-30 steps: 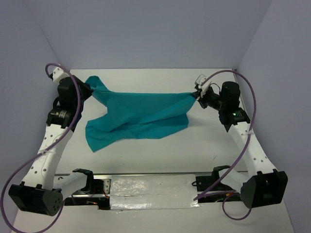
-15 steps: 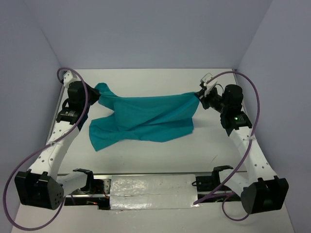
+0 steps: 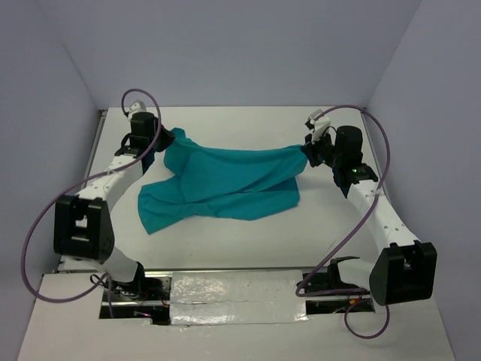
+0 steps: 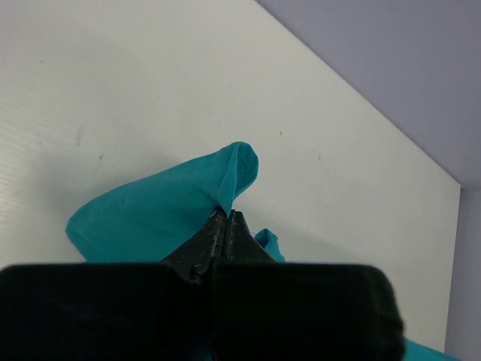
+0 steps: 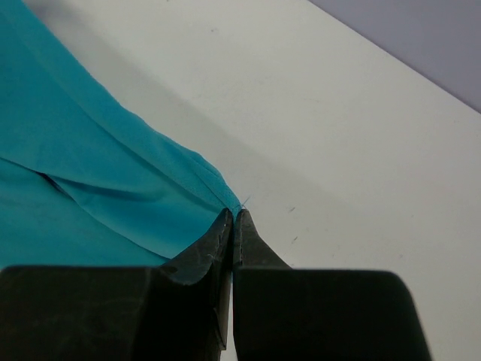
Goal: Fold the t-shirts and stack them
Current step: Flatten out the tshirt
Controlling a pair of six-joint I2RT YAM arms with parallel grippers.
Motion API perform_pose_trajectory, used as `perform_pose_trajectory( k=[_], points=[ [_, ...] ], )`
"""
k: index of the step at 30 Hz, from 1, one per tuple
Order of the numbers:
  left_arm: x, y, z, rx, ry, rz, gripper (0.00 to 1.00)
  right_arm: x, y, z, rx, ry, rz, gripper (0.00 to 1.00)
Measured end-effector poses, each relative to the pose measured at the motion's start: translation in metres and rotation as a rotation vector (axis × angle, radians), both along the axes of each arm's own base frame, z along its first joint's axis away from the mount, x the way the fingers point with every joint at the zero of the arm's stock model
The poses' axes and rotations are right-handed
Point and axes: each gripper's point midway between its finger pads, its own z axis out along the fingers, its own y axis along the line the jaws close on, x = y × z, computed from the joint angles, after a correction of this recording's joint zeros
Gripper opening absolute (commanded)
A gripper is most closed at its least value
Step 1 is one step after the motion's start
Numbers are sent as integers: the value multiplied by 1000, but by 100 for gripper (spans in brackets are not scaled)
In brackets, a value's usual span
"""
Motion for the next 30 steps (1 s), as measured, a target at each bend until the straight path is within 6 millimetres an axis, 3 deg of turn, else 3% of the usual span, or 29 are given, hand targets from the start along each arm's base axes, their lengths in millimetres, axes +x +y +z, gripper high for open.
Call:
perform_pose_trajectory(
  k=[6,12,15,16,18,20,21,24,25,26,29,30],
  points=[
    [26,-28,-35,-58,85,-124,0,3,-4,-5,-9,13,-20,0],
    [18,-47,-45,-112,110,-213,0,6,-12,-9,-18,20,-51,0],
    [10,-52,-56,-121,139,-241,26,7,-12,-13,-20,32,-53,0],
    [7,-52,-59,-120,150,-247,47,8,-12,-15,-21,37,-53,0],
    [3,-53,-62,-121,168,-261,64,9,-12,-20,-23,50,-52,0],
    [3,-52,-60,-105,170,-274,72,10,-12,-25,-26,63,-51,0],
    [4,-51,-58,-99,172,-274,83,11,-12,-28,-27,69,-51,0],
    [10,-42,-45,-56,155,-282,82,12,-12,-34,-32,84,-49,0],
    [14,-37,-38,-44,138,-279,90,13,-12,-36,-32,89,-48,0],
    [17,-31,-34,-33,128,-276,89,13,-12,-37,-33,94,-47,0],
    [22,-5,-29,-12,122,-260,67,14,-11,-42,-36,106,-43,0],
    [24,6,-31,-8,132,-252,64,15,-11,-44,-38,109,-41,0]
  ],
)
